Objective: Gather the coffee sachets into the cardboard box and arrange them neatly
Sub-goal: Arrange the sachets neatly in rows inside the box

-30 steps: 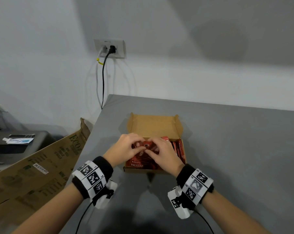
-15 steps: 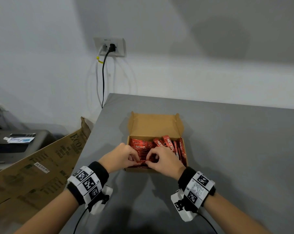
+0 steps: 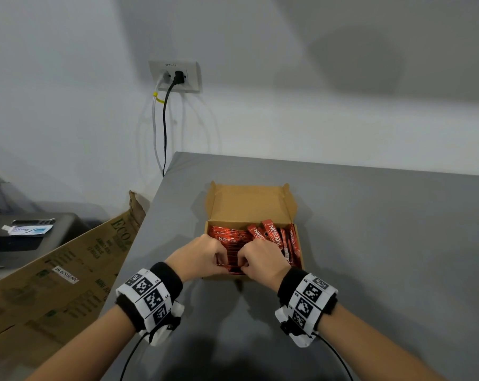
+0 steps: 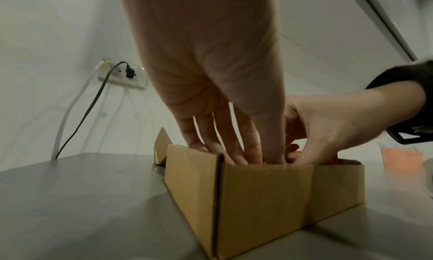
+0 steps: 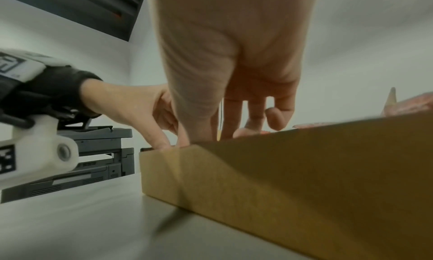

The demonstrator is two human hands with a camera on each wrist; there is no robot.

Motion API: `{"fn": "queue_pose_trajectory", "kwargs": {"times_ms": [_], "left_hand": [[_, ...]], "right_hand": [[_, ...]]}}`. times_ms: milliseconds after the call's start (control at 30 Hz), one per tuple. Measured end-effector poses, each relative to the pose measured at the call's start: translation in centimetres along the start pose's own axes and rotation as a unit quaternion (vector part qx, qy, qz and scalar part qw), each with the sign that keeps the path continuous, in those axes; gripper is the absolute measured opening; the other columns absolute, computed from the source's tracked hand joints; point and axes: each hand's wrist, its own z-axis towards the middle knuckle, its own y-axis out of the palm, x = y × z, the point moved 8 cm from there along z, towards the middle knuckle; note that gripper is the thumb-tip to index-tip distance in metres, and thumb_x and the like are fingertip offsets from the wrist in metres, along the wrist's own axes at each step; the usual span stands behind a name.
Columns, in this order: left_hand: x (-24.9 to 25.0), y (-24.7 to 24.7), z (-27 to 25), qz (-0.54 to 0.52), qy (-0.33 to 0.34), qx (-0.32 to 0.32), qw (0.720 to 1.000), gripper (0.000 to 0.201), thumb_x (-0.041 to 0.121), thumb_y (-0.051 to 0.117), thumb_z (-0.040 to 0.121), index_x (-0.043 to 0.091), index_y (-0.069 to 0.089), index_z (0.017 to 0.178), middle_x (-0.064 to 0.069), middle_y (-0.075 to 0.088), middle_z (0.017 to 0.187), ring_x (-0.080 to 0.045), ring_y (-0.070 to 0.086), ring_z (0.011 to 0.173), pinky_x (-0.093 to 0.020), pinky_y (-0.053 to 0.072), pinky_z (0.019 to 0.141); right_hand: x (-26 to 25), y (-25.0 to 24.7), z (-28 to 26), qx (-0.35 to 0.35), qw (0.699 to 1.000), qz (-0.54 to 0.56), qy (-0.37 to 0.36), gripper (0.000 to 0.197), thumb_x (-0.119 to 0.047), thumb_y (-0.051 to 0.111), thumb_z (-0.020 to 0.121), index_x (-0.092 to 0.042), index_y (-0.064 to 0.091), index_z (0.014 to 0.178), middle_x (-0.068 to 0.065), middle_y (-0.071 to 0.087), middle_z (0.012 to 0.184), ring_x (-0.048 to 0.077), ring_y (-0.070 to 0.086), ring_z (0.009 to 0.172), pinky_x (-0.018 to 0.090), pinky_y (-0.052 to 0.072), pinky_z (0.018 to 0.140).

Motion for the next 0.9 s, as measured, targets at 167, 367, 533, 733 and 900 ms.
{"fn": "queue_pose_trajectory", "kwargs": {"times_ms": [167, 367, 533, 733, 900], "left_hand": [[0.2, 0.1, 0.3, 0.027, 0.005, -0.011, 1.000, 0.018, 0.030, 0.070, 0.079, 0.013, 0.070, 0.084, 0.002, 0.068, 0.085, -0.005, 0.058, 0.071, -0.013, 0.045, 0.065], [0.4, -0.5, 0.8, 0.031, 0.007, 0.003, 0.999, 0.009, 0.018, 0.066, 0.082, 0.013, 0.071, 0.088, 0.003, 0.068, 0.088, 0.000, 0.051, 0.068, -0.003, 0.036, 0.058], [0.2, -1.6, 0.5, 0.020, 0.013, 0.020, 1.000, 0.008, 0.017, 0.067, 0.083, 0.015, 0.072, 0.088, 0.004, 0.068, 0.089, 0.005, 0.049, 0.065, -0.003, 0.038, 0.062], [0.2, -0.8, 0.3, 0.006, 0.017, -0.032, 0.999, 0.014, 0.024, 0.075, 0.076, 0.014, 0.072, 0.085, 0.004, 0.067, 0.086, 0.008, 0.050, 0.062, -0.005, 0.040, 0.061], [0.3, 0.2, 0.8, 0.085, 0.022, -0.052, 0.995, 0.010, 0.023, 0.069, 0.078, 0.013, 0.067, 0.077, 0.000, 0.067, 0.082, -0.005, 0.050, 0.065, -0.008, 0.037, 0.057]], "right_hand": [[0.4, 0.6, 0.1, -0.017, 0.999, 0.044, 0.009, 0.017, -0.013, 0.057, 0.089, -0.010, 0.072, 0.097, 0.006, 0.069, 0.102, 0.022, 0.062, 0.096, 0.034, 0.050, 0.086], [0.5, 0.3, 0.1, -0.034, 0.997, 0.074, -0.010, 0.027, -0.026, 0.067, 0.084, -0.012, 0.069, 0.107, 0.003, 0.069, 0.102, 0.016, 0.063, 0.093, 0.030, 0.051, 0.084], [0.8, 0.0, 0.3, -0.048, 0.996, 0.073, -0.014, 0.026, -0.025, 0.072, 0.080, -0.014, 0.070, 0.103, 0.002, 0.070, 0.099, 0.014, 0.063, 0.090, 0.025, 0.050, 0.079], [0.1, 0.5, 0.7, -0.056, 0.998, -0.001, -0.017, 0.011, -0.022, 0.067, 0.082, -0.014, 0.070, 0.088, 0.002, 0.069, 0.095, 0.021, 0.062, 0.091, 0.031, 0.048, 0.076], [0.2, 0.8, 0.9, -0.029, 0.999, -0.025, 0.005, 0.009, -0.019, 0.061, 0.083, -0.011, 0.066, 0.081, 0.005, 0.068, 0.091, 0.024, 0.062, 0.090, 0.033, 0.047, 0.073]]}}
